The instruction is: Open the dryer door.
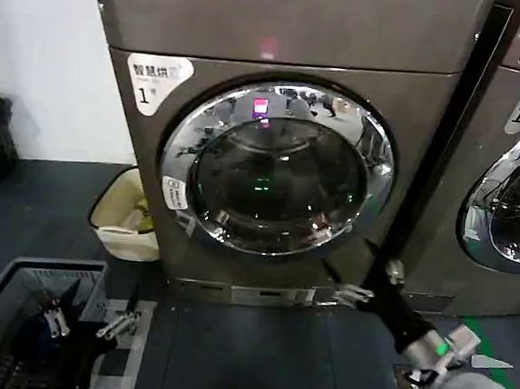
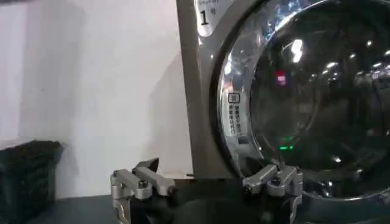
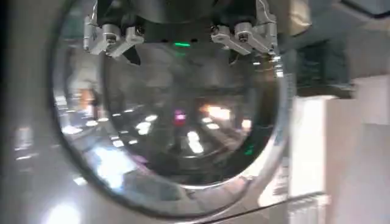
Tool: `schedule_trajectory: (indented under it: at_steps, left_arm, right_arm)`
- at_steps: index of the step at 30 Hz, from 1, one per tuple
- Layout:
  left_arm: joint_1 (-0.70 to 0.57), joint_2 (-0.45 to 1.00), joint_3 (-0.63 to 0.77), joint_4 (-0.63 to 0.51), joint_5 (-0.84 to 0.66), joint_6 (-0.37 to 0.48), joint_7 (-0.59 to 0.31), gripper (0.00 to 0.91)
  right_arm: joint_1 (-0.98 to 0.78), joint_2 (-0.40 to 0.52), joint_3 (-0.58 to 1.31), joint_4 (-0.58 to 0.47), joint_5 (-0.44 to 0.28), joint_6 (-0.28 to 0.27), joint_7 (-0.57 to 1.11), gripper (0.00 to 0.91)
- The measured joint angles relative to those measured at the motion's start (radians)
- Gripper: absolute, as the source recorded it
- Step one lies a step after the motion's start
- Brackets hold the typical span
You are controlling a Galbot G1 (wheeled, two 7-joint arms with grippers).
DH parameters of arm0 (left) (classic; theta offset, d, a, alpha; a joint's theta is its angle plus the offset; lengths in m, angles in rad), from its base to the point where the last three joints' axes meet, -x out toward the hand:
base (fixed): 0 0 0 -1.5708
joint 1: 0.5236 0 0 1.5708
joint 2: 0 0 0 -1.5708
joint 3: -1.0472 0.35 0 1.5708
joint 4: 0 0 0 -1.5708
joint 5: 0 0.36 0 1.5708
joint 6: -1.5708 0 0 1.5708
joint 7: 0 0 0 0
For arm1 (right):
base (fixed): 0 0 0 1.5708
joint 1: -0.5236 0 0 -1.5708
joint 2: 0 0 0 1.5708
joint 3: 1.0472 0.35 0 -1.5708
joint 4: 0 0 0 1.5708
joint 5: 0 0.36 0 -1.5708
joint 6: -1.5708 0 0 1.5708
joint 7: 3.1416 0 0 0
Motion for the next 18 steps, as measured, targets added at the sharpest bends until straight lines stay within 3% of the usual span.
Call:
schedule_trajectory:
  at_steps: [18]
  left_arm:
    - [0.014,-0.005,-0.005,-0.015,0.003,-0.005,0.002,0.907]
  right_arm:
    - [0.316,-0.036,-0.271,-0.13,0.089,0.023,-0.115,0.907]
